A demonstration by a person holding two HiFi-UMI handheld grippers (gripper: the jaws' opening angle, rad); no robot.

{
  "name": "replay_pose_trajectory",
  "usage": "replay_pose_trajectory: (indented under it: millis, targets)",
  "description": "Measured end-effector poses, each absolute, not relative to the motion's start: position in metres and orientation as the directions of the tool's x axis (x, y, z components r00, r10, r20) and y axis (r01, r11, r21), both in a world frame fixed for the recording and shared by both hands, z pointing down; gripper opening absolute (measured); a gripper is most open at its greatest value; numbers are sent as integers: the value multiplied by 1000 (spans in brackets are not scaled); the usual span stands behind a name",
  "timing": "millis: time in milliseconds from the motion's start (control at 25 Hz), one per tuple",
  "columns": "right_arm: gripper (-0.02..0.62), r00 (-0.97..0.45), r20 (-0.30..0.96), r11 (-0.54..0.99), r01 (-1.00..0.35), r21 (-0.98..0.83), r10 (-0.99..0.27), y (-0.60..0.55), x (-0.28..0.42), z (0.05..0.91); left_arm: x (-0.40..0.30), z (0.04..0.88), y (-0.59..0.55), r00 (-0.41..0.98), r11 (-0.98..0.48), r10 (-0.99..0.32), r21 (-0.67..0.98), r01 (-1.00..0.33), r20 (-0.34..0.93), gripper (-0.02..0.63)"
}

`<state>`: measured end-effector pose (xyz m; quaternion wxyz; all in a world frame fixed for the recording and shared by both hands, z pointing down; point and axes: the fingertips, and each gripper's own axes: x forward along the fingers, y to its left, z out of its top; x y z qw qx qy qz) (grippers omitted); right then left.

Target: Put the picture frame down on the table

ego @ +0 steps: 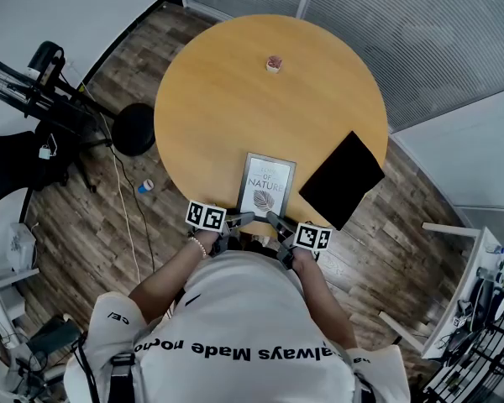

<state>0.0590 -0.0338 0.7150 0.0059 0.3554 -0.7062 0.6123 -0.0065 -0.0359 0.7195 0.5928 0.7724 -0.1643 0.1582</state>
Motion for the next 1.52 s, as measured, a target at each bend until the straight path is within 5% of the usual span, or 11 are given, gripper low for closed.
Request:
replay_pose_trajectory:
  millis: [1520]
  targets:
    - [144,-710,525,-99,-548,-830,-470,-41,69,765,-2,766,-42,849,-163,-47,835,-526,526,196]
